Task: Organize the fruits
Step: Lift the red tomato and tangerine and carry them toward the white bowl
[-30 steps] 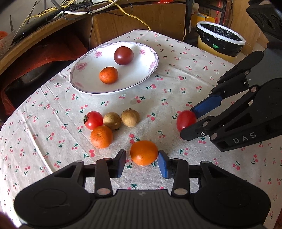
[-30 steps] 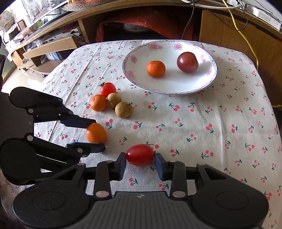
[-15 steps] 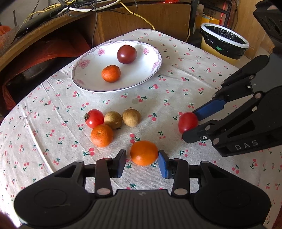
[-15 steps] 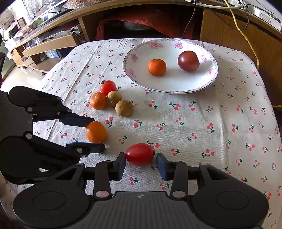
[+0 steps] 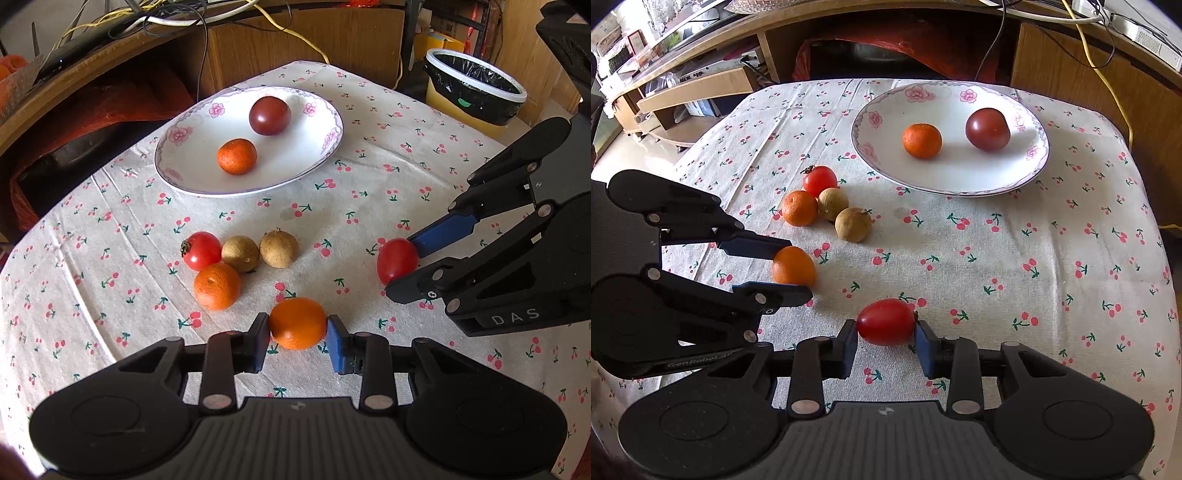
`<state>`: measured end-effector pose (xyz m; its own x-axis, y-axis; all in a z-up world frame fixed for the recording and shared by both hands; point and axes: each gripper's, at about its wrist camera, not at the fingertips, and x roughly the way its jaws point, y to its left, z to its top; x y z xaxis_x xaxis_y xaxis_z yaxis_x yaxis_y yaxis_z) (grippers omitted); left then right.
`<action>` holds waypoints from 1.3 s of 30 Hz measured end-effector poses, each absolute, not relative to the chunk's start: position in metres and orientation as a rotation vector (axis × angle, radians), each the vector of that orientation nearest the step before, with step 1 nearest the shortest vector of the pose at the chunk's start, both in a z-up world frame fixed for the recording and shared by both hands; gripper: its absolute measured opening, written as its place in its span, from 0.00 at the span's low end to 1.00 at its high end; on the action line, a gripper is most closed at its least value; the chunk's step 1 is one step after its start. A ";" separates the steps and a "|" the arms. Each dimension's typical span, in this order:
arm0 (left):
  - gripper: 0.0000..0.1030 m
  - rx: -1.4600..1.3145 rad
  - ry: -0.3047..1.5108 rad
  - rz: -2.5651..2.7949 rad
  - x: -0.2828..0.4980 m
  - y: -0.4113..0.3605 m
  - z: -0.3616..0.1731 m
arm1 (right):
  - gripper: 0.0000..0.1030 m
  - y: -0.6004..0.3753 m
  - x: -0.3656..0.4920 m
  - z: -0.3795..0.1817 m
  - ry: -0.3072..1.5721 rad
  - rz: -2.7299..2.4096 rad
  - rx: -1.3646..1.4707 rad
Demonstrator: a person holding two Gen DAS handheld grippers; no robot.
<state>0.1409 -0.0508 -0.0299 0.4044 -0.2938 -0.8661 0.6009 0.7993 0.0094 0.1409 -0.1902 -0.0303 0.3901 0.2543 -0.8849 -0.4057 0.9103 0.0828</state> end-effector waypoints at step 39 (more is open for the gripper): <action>0.40 0.324 0.948 -0.555 0.150 -0.054 -0.011 | 0.28 -0.188 0.142 -0.020 1.044 0.408 -0.147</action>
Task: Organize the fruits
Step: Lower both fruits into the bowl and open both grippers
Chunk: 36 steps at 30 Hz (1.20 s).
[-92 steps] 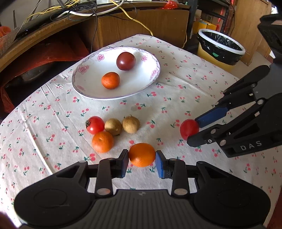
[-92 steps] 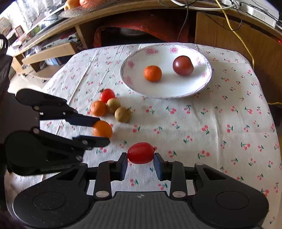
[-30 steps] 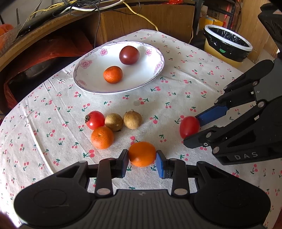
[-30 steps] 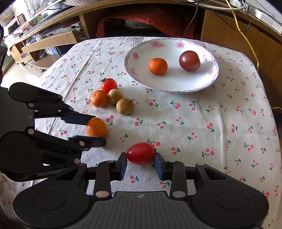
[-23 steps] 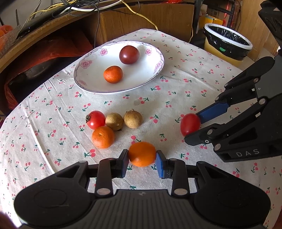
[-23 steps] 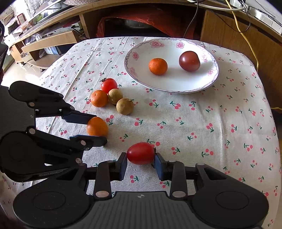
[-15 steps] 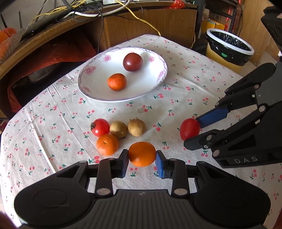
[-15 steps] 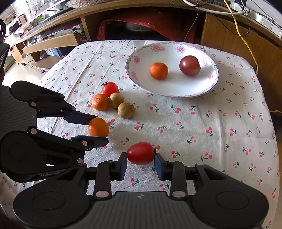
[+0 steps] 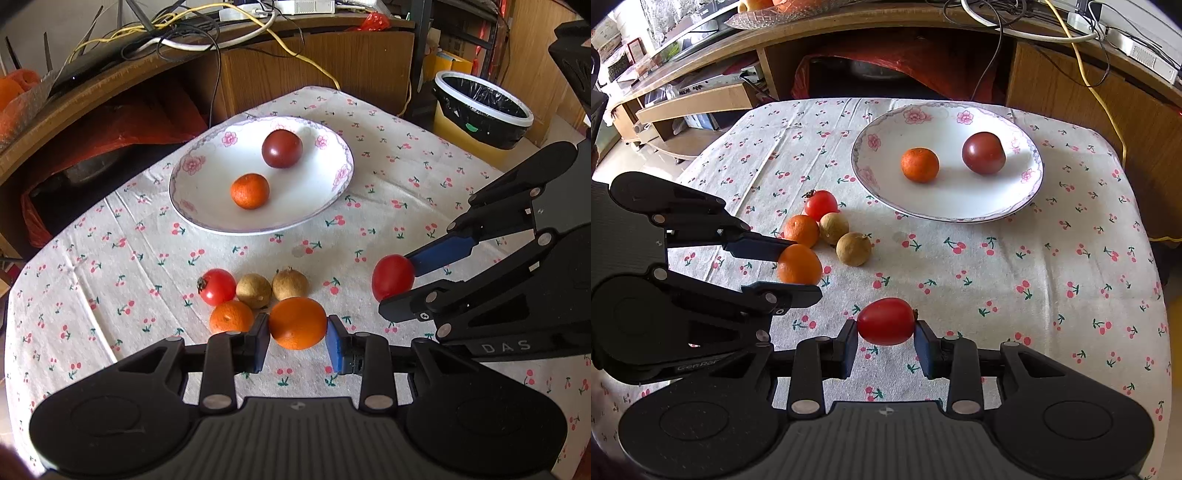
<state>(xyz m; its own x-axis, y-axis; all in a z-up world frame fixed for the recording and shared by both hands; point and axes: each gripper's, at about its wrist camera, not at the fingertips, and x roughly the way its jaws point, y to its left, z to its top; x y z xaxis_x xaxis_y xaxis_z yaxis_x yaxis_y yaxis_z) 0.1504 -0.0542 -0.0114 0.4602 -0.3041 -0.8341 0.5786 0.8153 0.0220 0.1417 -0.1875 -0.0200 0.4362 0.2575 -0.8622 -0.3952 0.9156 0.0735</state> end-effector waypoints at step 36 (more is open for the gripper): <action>0.38 0.283 0.854 -0.447 0.233 -0.064 0.003 | 0.29 -0.192 0.210 0.005 0.889 0.302 -0.124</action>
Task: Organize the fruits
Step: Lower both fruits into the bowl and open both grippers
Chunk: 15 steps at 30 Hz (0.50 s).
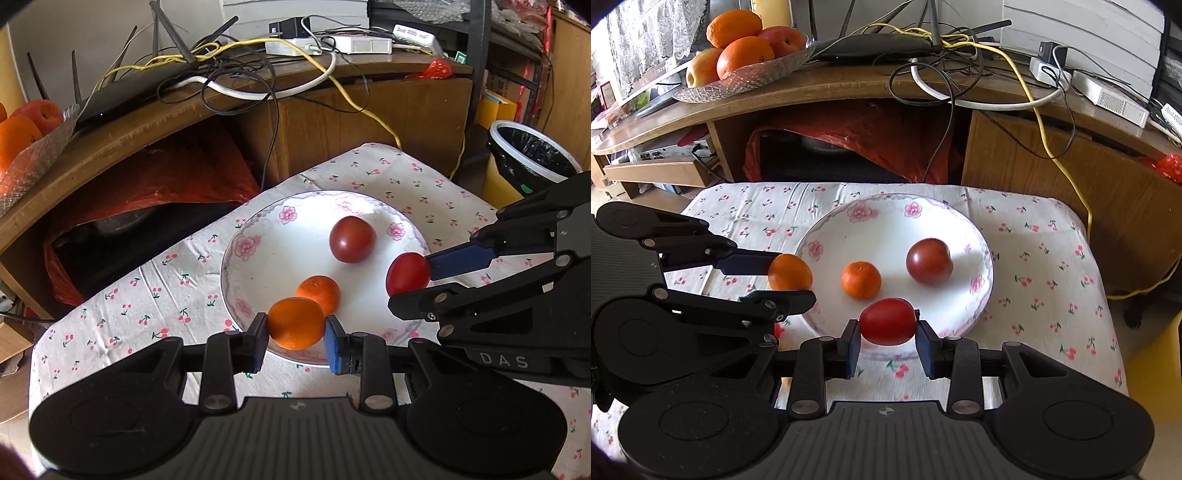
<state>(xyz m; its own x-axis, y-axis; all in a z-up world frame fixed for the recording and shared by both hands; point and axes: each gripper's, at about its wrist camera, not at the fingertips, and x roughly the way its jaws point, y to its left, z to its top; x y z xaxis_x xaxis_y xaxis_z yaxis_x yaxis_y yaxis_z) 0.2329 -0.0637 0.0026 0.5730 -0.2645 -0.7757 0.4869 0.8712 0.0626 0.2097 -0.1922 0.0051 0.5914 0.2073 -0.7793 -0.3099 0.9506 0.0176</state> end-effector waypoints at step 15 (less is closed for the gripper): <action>0.38 0.286 0.892 -0.439 0.246 -0.067 -0.015 | 0.30 -0.192 0.229 -0.010 0.904 0.306 -0.142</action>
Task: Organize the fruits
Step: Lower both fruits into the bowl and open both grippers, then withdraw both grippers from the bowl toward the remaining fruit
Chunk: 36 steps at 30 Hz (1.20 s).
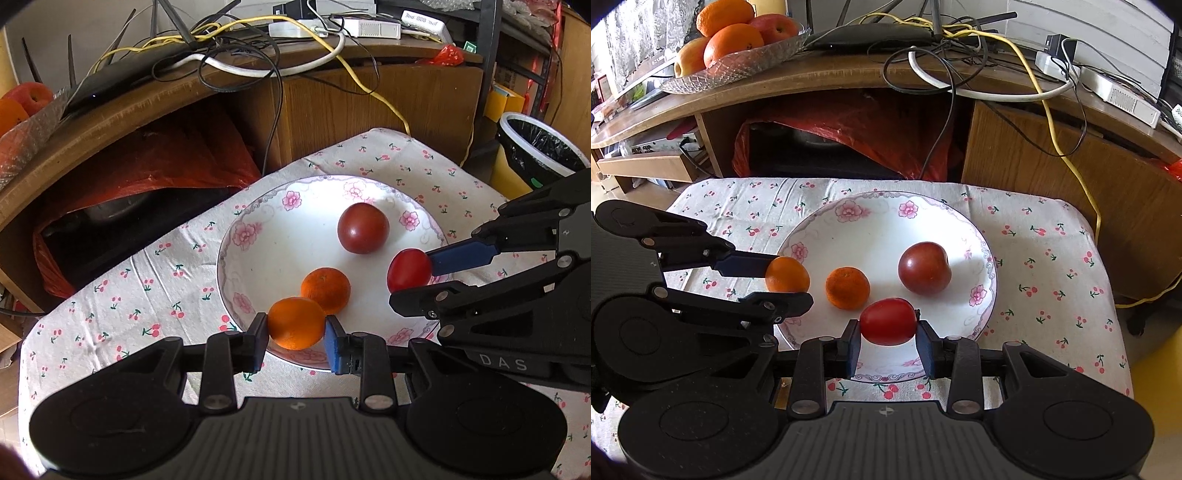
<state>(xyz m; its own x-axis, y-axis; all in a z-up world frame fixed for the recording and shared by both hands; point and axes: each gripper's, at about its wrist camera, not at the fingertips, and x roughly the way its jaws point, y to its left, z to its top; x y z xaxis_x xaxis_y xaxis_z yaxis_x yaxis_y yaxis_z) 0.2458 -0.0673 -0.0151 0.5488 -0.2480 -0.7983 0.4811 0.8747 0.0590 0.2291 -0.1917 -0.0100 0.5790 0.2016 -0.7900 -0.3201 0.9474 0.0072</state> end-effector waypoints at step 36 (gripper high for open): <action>0.43 0.275 0.869 -0.459 0.243 -0.065 -0.010 | 0.34 -0.199 0.237 -0.010 0.886 0.280 -0.115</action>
<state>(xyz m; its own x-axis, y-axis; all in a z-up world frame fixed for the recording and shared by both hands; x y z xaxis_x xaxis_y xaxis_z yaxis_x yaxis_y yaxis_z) 0.2426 -0.0651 -0.0096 0.5578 -0.2742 -0.7833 0.4930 0.8688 0.0469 0.2371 -0.1986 -0.0104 0.5988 0.1933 -0.7772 -0.2876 0.9576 0.0166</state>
